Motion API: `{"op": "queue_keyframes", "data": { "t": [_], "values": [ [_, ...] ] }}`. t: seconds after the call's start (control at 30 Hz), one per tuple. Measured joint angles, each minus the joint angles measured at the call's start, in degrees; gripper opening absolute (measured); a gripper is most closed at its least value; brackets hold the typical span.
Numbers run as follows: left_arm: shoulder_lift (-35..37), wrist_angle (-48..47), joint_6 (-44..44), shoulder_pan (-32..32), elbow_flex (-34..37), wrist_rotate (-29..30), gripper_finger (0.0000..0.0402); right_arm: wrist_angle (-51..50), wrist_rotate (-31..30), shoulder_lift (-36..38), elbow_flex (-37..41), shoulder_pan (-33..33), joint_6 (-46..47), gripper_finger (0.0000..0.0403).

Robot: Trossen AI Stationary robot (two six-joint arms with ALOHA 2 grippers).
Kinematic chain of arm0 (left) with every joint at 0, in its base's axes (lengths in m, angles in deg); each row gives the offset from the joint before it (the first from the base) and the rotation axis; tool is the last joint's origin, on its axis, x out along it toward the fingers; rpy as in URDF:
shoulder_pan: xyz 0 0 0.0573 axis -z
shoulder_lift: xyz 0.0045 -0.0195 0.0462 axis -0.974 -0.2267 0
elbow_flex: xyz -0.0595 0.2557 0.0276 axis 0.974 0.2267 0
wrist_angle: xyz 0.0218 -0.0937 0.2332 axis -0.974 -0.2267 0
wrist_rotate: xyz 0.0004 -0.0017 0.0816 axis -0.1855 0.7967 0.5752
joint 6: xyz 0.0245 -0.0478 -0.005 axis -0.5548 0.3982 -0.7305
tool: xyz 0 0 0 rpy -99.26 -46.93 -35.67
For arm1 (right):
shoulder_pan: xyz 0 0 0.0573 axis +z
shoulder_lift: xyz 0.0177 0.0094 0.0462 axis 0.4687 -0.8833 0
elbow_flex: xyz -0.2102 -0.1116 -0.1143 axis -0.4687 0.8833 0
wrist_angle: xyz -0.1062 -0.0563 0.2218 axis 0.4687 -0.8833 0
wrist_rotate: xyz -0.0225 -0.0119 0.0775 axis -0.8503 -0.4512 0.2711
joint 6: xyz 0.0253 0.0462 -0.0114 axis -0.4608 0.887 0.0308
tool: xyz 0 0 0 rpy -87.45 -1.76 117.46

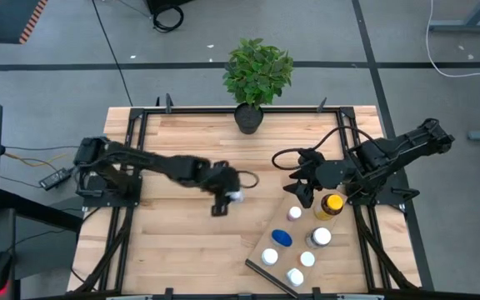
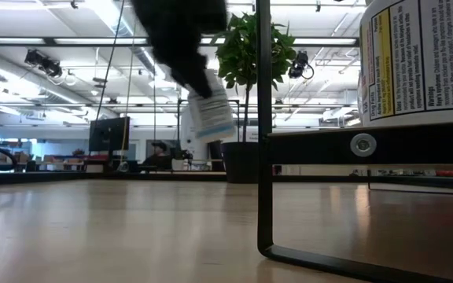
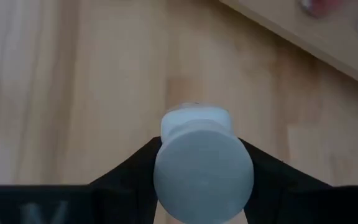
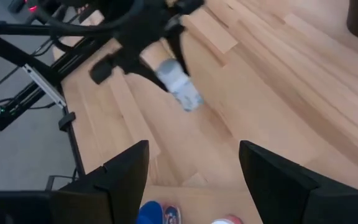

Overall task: Pick and place medicine bottles onto shelf by color
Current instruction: Put the white medicine bottle on the shelf

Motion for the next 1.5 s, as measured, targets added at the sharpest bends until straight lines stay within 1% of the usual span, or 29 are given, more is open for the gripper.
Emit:
{"op": "queue_keyframes", "data": {
  "t": [0.1, 0.17, 0.33, 0.57, 0.7, 0.83, 0.97, 1.1, 1.17, 1.23, 1.33, 1.4, 1.5],
  "values": [
    [-5.9, -5.1, -1.4, -2.6, -7.6, -1.0, 0.0173, -0.1, 0.0, 1.1, 0.0, 0.0, -1.1, 0.0257],
    [-9.4, -7.2, -2.6, -3.8, -11.2, -2.5, 0.0173, -0.2, 0.0, 2.1, 0.0, -0.1, -1.8, 0.0257],
    [-16.1, -8.8, -3.5, -5.2, -18.1, -3.6, 0.0180, -1.5, -0.6, 5.3, 0.0, -0.2, -4.1, 0.0257],
    [-24.8, -13.1, -3.0, -6.7, -27.7, -3.0, 0.0176, -8.0, -2.0, 8.7, -0.1, -0.2, -7.0, 0.0257],
    [-29.0, -14.0, 0.1, -7.7, -29.5, -2.8, 0.0189, -9.6, -2.0, 9.0, -0.1, -0.2, -10.7, 0.0257],
    [-29.9, -14.3, 2.6, -8.0, -29.9, -2.7, 0.0191, -10.0, -2.0, 9.2, -0.1, -0.2, -14.0, 0.0257],
    [-29.9, -14.4, 2.9, -8.0, -30.3, -2.5, 0.0196, -10.0, -2.0, 9.3, -0.1, -0.5, -16.4, 0.0257],
    [-30.3, -15.5, 4.3, -8.0, -33.1, -2.9, 0.0221, -10.1, -2.4, 9.3, -0.1, -1.5, -18.7, 0.0257],
    [-30.3, -15.3, 5.2, -8.0, -35.0, -3.3, 0.0240, -10.1, -4.5, 9.3, -0.1, -2.0, -20.7, 0.0257],
    [-30.2, -15.8, 6.2, -8.1, -36.9, -4.5, 0.0262, -10.1, -6.9, 9.3, -0.1, -2.0, -25.0, 0.0257],
    [-30.2, -18.6, 6.5, -8.2, -40.2, -6.6, 0.0300, -9.1, -7.6, 9.3, -0.1, -2.0, -29.9, 0.0257],
    [-30.2, -21.2, 6.2, -8.2, -42.6, -6.7, 0.0323, -9.4, -7.6, 9.3, -0.1, -2.0, -29.5, 0.0257],
    [-30.2, -27.8, 5.6, -8.3, -46.3, -6.6, 0.0349, -9.8, -7.6, 9.3, -0.1, -2.0, -25.7, 0.0257]
  ]
}}
